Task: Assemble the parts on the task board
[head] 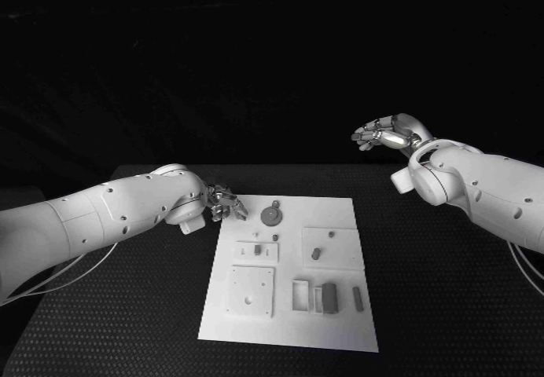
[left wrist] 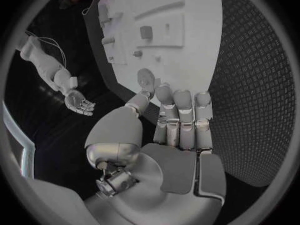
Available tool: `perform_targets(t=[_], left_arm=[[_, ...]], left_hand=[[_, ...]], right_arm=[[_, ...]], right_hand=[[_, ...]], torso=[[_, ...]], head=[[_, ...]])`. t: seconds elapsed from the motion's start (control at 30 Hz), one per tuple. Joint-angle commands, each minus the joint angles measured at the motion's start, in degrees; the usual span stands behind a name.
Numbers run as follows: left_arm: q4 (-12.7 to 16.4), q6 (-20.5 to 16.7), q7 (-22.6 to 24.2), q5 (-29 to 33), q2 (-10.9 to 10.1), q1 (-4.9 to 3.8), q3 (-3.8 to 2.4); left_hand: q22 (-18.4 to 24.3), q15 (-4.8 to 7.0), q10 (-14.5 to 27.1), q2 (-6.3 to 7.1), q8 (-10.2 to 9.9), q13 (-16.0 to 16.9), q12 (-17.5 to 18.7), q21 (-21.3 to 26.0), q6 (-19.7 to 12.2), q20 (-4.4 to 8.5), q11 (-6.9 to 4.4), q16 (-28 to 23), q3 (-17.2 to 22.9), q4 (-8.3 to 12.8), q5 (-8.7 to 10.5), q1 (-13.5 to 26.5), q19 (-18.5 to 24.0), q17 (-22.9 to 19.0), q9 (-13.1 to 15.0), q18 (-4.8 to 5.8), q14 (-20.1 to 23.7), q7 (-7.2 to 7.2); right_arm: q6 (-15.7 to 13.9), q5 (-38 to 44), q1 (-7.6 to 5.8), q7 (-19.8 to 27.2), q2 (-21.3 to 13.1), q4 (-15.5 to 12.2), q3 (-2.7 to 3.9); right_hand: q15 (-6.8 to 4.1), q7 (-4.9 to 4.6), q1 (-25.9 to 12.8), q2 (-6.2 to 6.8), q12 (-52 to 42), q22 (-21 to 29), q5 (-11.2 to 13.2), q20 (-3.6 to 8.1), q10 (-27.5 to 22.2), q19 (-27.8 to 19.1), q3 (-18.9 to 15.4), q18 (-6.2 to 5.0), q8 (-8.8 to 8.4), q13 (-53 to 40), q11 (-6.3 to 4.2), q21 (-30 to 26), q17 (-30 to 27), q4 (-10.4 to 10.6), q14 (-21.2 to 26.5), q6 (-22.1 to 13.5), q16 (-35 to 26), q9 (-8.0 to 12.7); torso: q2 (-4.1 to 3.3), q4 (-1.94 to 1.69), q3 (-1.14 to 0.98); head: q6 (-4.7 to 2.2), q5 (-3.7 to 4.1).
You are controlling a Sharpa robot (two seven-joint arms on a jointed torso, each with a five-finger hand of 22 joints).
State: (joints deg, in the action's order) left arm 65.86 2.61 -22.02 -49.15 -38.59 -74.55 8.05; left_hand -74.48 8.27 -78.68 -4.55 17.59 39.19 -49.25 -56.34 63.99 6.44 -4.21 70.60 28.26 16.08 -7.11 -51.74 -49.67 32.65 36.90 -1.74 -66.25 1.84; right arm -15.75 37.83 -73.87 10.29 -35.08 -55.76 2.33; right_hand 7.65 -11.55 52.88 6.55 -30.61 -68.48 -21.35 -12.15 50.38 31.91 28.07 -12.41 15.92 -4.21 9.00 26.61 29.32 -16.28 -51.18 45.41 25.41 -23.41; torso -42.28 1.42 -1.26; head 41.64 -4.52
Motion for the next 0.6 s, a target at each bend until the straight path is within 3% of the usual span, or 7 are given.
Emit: perform_targets(t=[0.03, 0.2, 0.37, 0.53, 0.6], left_arm=[[3.38, -4.23, -0.85, 2.31, -1.98, -0.07, 0.01], [7.11, -6.15, -0.66, -1.15, -4.20, -0.05, 0.11], [10.34, -7.49, -0.51, -5.53, -5.70, 0.18, 0.55], [12.96, -8.62, -0.69, -9.92, -6.81, 0.69, 1.71], [13.83, -9.52, -1.38, -11.60, -7.19, 0.75, 2.51]], left_hand=[[-0.11, 0.08, -0.78, -0.65, 1.65, -0.08, 0.13, -0.29, 0.58, 7.07, -0.37, 0.41, 0.05, 0.28, -1.06, -0.42, -0.38, -0.11, 0.52, 0.00, -0.69, -0.06], [-0.12, 0.13, -0.96, -0.41, 1.70, -0.10, 0.14, -0.32, 0.73, 7.11, -0.44, 0.44, 0.03, 0.32, -1.17, -0.40, -0.51, -0.13, 0.49, -0.04, -0.86, -0.12], [-0.12, 0.17, -1.12, -0.23, 1.74, -0.13, 0.17, -0.33, 0.87, 7.14, -0.49, 0.44, 0.05, 0.29, -1.32, -0.40, -0.64, -0.17, 0.45, -0.08, -1.01, -0.18], [-0.11, 0.19, -1.27, -0.07, 1.76, -0.16, 0.22, -0.33, 0.99, 7.17, -0.54, 0.42, 0.07, 0.25, -1.40, -0.39, -0.76, -0.21, 0.41, -0.11, -1.15, -0.23], [-0.10, 0.19, -1.31, -0.02, 1.79, -0.19, 0.27, -0.33, 1.08, 7.18, -0.56, 0.40, 0.09, 0.22, -1.44, -0.37, -0.81, -0.23, 0.39, -0.12, -1.21, -0.25]], right_arm=[[0.62, -0.13, 0.00, 0.37, -0.05, -0.04, 0.04], [0.63, -0.14, 0.00, 0.36, -0.12, -0.06, 0.04], [0.91, -0.14, 0.00, 0.32, -0.21, -0.08, 0.04], [1.05, -0.14, 0.00, 0.30, -0.32, -0.18, 0.03], [1.06, -0.14, 0.00, 0.29, -0.36, -0.22, 0.03]], right_hand=[[0.40, -0.58, -0.27, -0.16, 0.21, -0.06, -0.40, 0.04, 0.42, -0.22, -0.26, 0.73, 0.15, 0.06, -0.09, -0.28, -0.05, -0.06, 0.03, -0.44, -0.32, 0.08], [0.40, -0.58, -0.29, -0.17, 0.21, -0.08, -0.43, 0.04, 0.42, -0.22, -0.27, 0.73, 0.15, 0.07, -0.09, -0.30, -0.05, -0.07, 0.03, -0.44, -0.33, 0.09], [0.40, -0.57, -0.29, -0.19, 0.21, -0.09, -0.44, 0.04, 0.43, -0.21, -0.26, 0.73, 0.16, 0.08, -0.09, -0.31, -0.05, -0.06, 0.02, -0.44, -0.33, 0.10], [0.39, -0.57, -0.29, -0.23, 0.21, -0.11, -0.46, 0.05, 0.45, -0.19, -0.25, 0.71, 0.17, 0.08, -0.10, -0.32, -0.05, -0.07, -0.01, -0.43, -0.31, 0.10], [0.39, -0.57, -0.29, -0.23, 0.20, -0.12, -0.46, 0.05, 0.46, -0.17, -0.25, 0.71, 0.17, 0.08, -0.10, -0.33, -0.05, -0.07, -0.02, -0.43, -0.31, 0.11]], torso=[[0.14, -0.28, -0.04], [0.22, -0.44, 0.00], [0.11, -0.22, 0.06], [0.11, -0.27, 0.08], [0.12, -0.30, 0.04]], head=[[0.11, -0.24], [0.36, -0.25], [0.44, -0.46], [0.66, -0.76], [0.82, -0.76]])
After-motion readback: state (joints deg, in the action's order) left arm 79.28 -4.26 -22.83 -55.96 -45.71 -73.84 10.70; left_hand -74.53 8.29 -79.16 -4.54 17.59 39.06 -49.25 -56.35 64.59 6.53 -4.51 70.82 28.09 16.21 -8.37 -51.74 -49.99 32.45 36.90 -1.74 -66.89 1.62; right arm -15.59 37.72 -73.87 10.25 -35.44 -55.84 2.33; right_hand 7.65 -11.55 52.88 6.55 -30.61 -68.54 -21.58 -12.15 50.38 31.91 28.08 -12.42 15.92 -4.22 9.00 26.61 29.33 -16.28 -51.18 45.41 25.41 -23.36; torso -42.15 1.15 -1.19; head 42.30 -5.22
